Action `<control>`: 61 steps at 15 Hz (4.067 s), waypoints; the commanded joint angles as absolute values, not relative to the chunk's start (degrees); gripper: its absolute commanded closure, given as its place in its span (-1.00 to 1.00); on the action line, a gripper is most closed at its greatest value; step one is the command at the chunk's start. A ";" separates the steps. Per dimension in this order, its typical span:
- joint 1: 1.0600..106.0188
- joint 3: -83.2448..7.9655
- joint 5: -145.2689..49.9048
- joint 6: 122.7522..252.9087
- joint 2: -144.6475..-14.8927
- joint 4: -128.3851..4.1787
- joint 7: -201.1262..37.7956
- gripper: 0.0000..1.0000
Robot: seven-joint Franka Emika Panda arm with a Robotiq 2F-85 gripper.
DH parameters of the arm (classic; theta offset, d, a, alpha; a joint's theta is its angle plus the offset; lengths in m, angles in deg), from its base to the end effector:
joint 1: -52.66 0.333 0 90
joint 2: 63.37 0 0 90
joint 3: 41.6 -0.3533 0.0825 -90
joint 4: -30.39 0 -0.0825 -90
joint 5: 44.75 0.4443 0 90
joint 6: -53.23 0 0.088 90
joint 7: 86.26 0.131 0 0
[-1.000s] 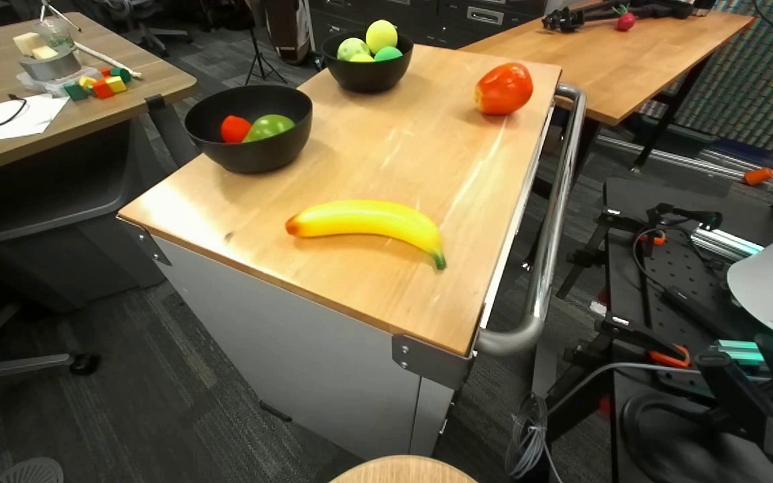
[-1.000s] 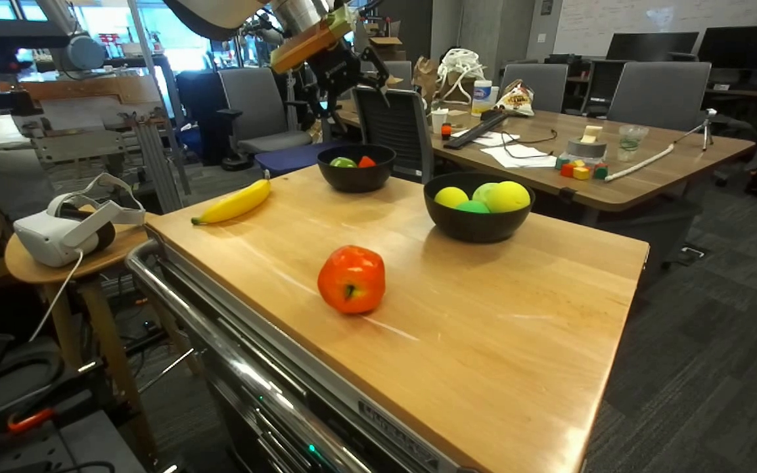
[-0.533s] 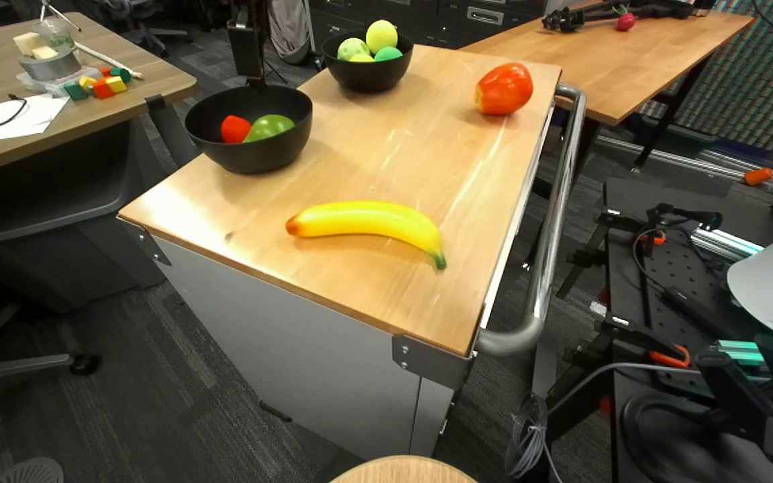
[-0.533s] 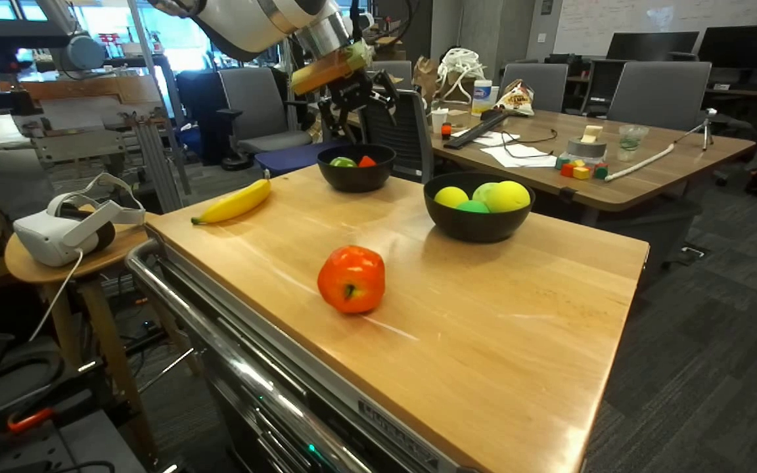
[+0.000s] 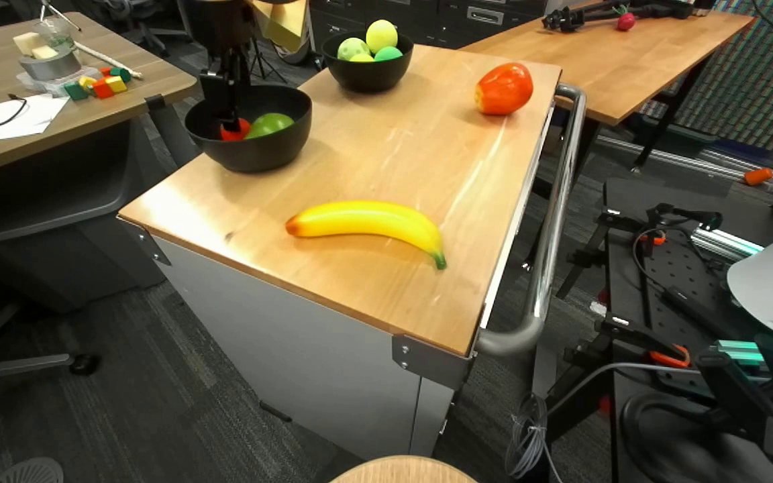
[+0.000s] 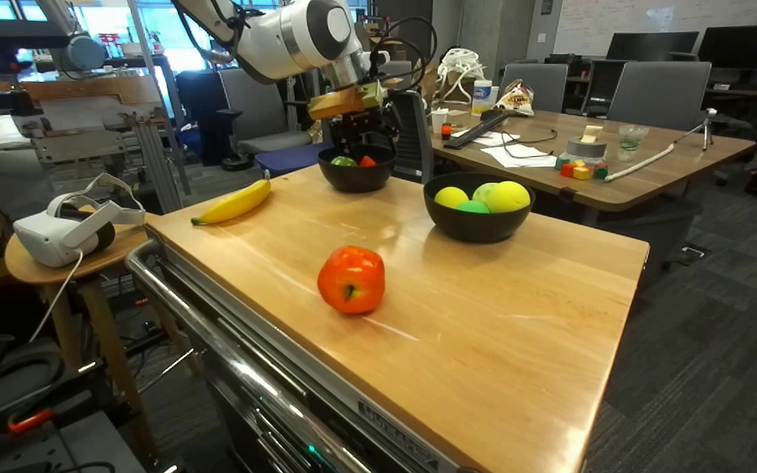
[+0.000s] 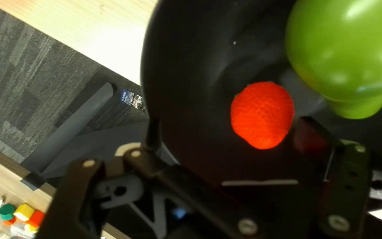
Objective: Remove the fruits from the left and right bowl respectively and put them on the table
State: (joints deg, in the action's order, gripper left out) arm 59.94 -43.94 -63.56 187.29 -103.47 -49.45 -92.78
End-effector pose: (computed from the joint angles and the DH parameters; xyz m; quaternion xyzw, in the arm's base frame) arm 0.8261 0.1221 0.2959 0.9585 0.2288 0.1253 0.1149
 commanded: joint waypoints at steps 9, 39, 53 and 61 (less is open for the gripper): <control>60.13 -45.86 -57.39 178.44 -108.96 -39.67 -99.57 -0.92; 66.65 -49.08 -71.31 178.98 -66.79 -92.47 -76.49 0.53; 59.51 -48.35 -83.28 208.08 -48.43 -115.12 -81.28 -1.00; 58.93 -45.82 -75.10 218.21 -55.71 -103.57 -93.08 -1.00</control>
State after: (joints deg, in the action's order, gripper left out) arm 58.94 -45.78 -74.84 218.37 -55.93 -103.42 -93.37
